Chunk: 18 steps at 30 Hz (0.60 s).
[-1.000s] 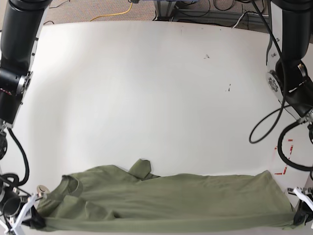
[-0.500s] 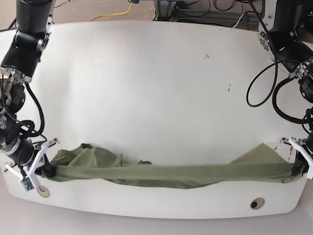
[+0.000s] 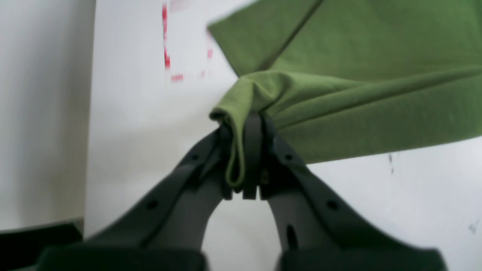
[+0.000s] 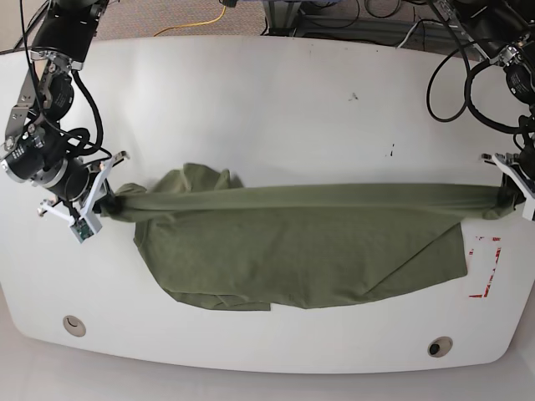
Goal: Layout the t-shirt on the table in an organized manner, then fold the t-shirt properly
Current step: 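Drag the held shirt edge away from the table edge, spreading it flat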
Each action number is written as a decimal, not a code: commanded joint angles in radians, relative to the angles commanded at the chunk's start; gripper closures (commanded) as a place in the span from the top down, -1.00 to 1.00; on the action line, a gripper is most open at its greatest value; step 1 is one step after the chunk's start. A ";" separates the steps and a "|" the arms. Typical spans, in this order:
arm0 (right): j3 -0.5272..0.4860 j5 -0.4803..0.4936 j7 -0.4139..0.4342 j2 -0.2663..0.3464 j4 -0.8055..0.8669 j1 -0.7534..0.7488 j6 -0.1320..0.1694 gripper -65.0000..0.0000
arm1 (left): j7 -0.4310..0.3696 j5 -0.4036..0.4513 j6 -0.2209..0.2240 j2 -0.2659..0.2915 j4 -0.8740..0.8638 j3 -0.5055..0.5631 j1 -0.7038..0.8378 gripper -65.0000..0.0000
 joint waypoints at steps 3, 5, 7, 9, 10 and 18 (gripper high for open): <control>0.000 0.000 0.000 0.000 0.012 -0.040 0.000 -0.99 | 0.000 0.000 0.000 0.000 0.000 -0.021 0.058 -1.00; 0.000 0.000 0.000 0.000 0.017 -0.063 0.000 -0.99 | 0.000 0.000 0.000 0.000 0.000 -0.029 0.094 -1.00; 0.000 0.000 0.000 0.000 0.025 -0.100 0.000 -0.99 | -0.002 0.000 0.000 0.000 0.000 -0.034 0.144 -1.00; 0.000 0.000 0.000 0.000 0.031 -0.127 0.000 -0.99 | -0.003 0.000 0.000 0.000 0.000 -0.035 0.178 -1.00; 0.000 0.000 0.000 0.000 0.032 -0.140 0.000 -0.99 | -0.003 0.000 0.000 0.000 0.000 -0.037 0.192 -1.00; 0.000 0.000 0.000 -0.006 0.035 -0.252 -0.003 -0.99 | -0.003 0.002 0.000 0.000 -0.002 -0.106 0.324 -1.00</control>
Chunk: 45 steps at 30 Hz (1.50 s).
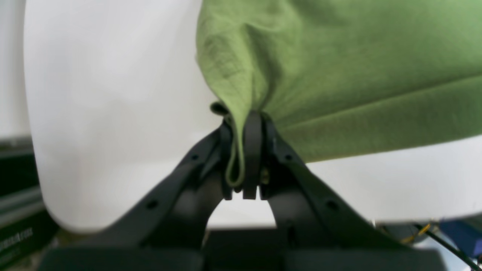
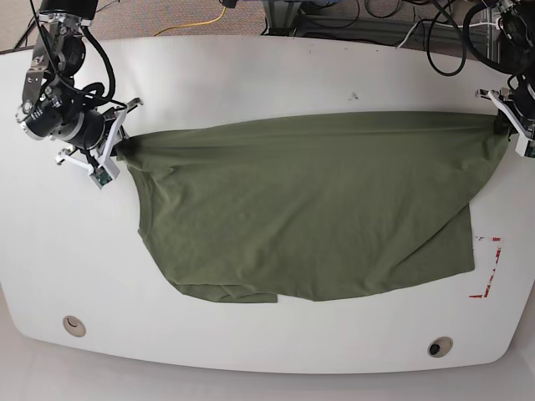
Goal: Layout the t-shirt on the table in an organized manner, then fold the t-shirt properly
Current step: 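Drag the held shirt edge away from the table edge, spreading it flat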
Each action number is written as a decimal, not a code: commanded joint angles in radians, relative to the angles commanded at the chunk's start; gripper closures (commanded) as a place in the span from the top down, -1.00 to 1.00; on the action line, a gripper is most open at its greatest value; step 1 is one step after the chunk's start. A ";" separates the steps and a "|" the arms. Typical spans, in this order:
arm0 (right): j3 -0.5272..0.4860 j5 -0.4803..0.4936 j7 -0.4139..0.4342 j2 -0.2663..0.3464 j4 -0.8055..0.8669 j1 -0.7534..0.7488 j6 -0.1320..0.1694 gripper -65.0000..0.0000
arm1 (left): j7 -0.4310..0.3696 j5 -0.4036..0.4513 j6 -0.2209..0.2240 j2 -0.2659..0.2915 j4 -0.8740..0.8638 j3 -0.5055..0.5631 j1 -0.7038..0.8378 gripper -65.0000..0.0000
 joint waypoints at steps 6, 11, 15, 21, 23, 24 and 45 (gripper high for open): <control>0.002 -0.002 0.002 -0.014 0.000 -0.068 -0.002 -0.99 | -0.002 0.002 0.000 -0.002 -0.002 -0.046 0.066 -1.00; 0.002 -0.002 0.002 -0.017 0.000 -0.087 -0.003 -0.99 | -0.002 0.002 0.000 -0.002 -0.002 -0.054 0.080 -0.99; 0.002 -0.002 0.002 -0.017 0.000 -0.084 -0.005 -0.99 | -0.002 0.002 0.000 -0.002 -0.002 -0.054 0.074 -0.99; 0.002 -0.002 -0.023 -0.015 0.000 -0.049 -0.005 -0.98 | 0.002 0.003 0.000 -0.028 -0.005 -0.043 0.032 -0.99; -0.002 -0.006 -0.025 -0.015 -0.005 -0.032 -0.005 -0.98 | 0.003 0.005 0.000 -0.031 -0.005 -0.031 0.012 -0.99; -0.003 -0.008 -0.025 -0.015 -0.008 -0.023 -0.006 -0.98 | 0.003 0.005 0.000 -0.031 -0.005 -0.025 0.002 -0.99; -0.066 -0.009 -0.025 -0.043 -0.170 0.109 -0.006 -0.98 | 0.003 0.195 0.000 -0.028 -0.006 0.086 -0.077 -0.99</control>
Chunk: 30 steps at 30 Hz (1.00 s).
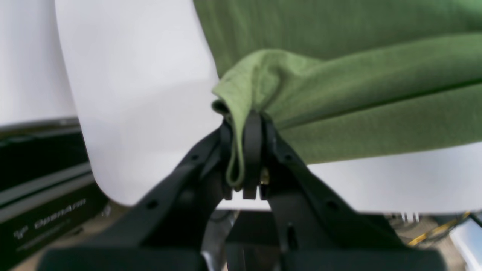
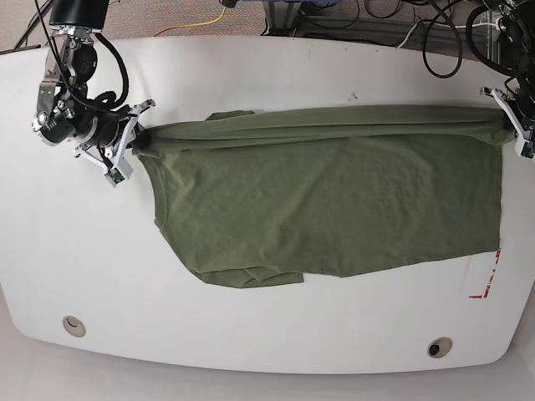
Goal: Layout the t-shirt on the table in an organized manner, then fold the t-shirt properly
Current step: 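Drag the held shirt edge away from the table edge, spreading it flat, then release the shirt corner with the right gripper and reposition it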
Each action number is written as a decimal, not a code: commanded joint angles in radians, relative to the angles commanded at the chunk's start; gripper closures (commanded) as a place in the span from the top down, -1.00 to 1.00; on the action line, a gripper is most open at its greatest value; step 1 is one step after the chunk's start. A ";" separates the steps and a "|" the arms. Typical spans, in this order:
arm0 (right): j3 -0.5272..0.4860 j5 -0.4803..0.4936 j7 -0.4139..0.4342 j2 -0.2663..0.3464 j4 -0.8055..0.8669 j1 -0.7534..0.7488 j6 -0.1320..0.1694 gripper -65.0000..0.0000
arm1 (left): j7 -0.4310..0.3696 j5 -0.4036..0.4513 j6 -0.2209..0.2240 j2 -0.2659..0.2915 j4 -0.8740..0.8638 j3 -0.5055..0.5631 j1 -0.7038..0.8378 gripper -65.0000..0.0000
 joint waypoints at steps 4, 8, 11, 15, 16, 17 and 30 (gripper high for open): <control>-0.008 0.000 0.000 -0.008 -0.003 0.017 0.000 -0.98 | 0.000 0.000 0.000 0.000 0.000 0.002 -0.005 -0.98; -0.031 -0.008 0.000 -0.017 -0.003 0.025 -0.003 -0.93 | 0.000 0.000 0.000 -0.002 -0.003 0.003 -0.006 -0.98; -0.048 -0.040 0.000 -0.023 -0.003 0.037 -0.028 -0.60 | 0.000 0.000 0.000 -0.002 -0.040 0.006 -0.020 -0.84; -0.060 -0.092 0.003 -0.058 -0.003 0.055 -0.048 -0.05 | 0.000 0.002 0.000 -0.002 -0.095 0.003 -0.081 -0.31; -0.060 -0.107 0.003 -0.068 -0.002 0.061 -0.046 0.09 | 0.000 0.002 0.000 -0.003 -0.112 0.002 -0.097 -0.12; -0.060 -0.117 0.003 -0.072 -0.002 0.064 -0.043 0.17 | 0.000 0.002 0.000 -0.003 -0.120 0.002 -0.106 0.01; -0.054 0.041 -0.012 -0.066 0.133 -0.025 -0.038 0.39 | 0.000 0.000 0.000 -0.031 -0.121 0.000 -0.209 0.48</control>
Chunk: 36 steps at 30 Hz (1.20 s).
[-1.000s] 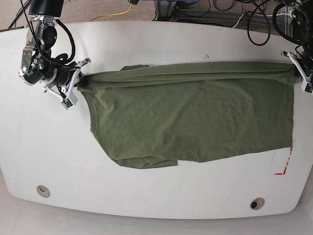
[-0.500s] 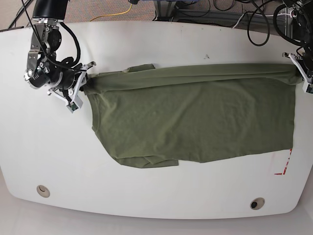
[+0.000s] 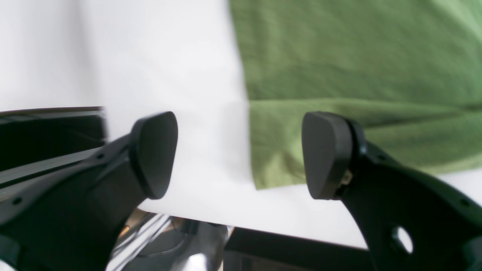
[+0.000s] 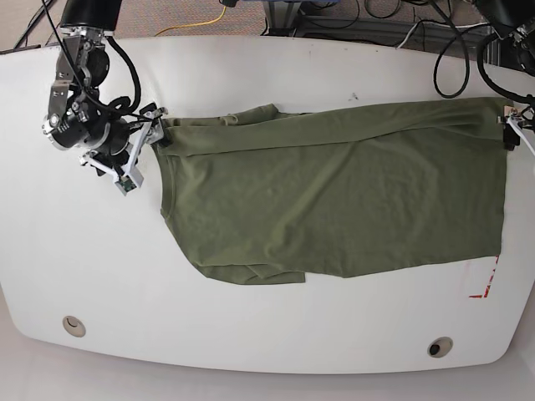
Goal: Layout the t-shirt on the table in an organized manner, then fold the t-shirt properly
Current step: 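Release the shirt corner with the right gripper and reposition it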
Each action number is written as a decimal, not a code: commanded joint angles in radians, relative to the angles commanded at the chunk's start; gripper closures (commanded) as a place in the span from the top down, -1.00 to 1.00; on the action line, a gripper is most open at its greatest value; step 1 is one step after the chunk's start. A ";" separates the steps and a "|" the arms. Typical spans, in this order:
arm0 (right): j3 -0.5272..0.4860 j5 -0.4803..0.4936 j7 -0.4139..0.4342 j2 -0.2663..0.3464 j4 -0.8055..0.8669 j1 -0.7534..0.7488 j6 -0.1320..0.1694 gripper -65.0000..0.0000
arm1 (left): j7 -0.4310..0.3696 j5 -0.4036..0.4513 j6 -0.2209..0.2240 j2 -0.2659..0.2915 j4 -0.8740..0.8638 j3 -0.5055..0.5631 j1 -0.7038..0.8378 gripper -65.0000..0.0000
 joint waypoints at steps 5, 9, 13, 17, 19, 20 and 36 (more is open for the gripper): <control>0.000 0.072 0.009 -0.009 0.003 -0.064 0.000 0.39 | -0.003 -0.003 0.000 -0.021 0.064 -0.017 -0.002 0.47; 0.000 0.063 0.051 -0.029 0.003 -0.087 -0.002 0.39 | -0.005 -0.002 0.000 -0.021 0.081 -0.023 0.000 0.47; -0.005 0.021 0.118 -0.020 0.003 -0.110 -0.002 0.39 | -0.021 -0.003 0.000 -0.020 0.087 -0.029 0.049 0.47; -0.015 -0.025 0.137 -0.021 0.003 -0.106 0.000 0.39 | -0.083 0.000 0.000 0.011 0.089 -0.029 0.097 0.47; -0.029 -0.038 0.140 -0.020 0.005 -0.104 0.000 0.39 | -0.114 0.000 0.000 0.029 0.089 -0.029 0.117 0.47; -0.034 -0.040 0.144 -0.020 0.005 -0.104 0.000 0.39 | -0.127 0.000 0.000 0.037 0.089 -0.029 0.129 0.47; -0.037 -0.049 0.209 -0.021 0.003 -0.109 -0.003 0.39 | -0.315 0.003 0.000 0.072 0.080 -0.029 0.288 0.47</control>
